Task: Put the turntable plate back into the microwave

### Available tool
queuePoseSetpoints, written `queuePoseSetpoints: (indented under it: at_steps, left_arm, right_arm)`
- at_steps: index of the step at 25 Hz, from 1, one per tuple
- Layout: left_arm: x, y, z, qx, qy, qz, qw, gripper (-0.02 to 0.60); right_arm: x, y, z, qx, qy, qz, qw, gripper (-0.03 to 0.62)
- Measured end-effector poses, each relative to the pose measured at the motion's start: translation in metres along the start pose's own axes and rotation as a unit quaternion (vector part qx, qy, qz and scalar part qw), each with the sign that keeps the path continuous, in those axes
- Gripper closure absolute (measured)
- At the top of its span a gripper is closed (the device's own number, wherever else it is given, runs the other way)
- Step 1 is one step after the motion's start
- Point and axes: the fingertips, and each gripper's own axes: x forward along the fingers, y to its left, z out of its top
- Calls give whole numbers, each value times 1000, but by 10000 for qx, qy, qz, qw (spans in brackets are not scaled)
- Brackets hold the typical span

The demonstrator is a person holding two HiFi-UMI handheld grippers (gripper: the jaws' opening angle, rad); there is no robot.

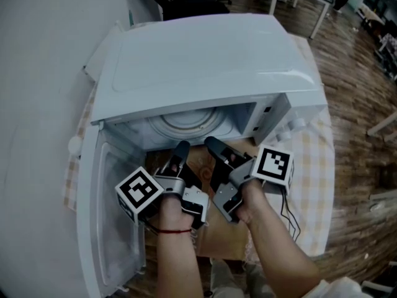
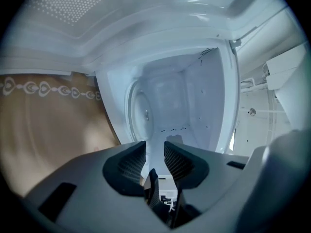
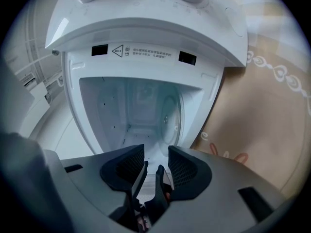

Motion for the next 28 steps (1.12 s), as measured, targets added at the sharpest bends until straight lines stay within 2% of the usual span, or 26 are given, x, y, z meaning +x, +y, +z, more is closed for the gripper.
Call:
queuePoseSetpoints:
  at_steps: [11,17,28]
  left_arm:
    - [-20,-28,-24,29,-31,-271,9996,465]
    - [-32,-51,-53,128,43,-424,9990,466]
    - [-69,-88,-110,58,269,-725,9970,471]
  right_arm:
    - [-29,20,-5,-169,84,252,9995,467]
    - [-61,31,-9,-350,240,362,9984,487]
    - [-128,61,-18,-885,679,590,9920,513]
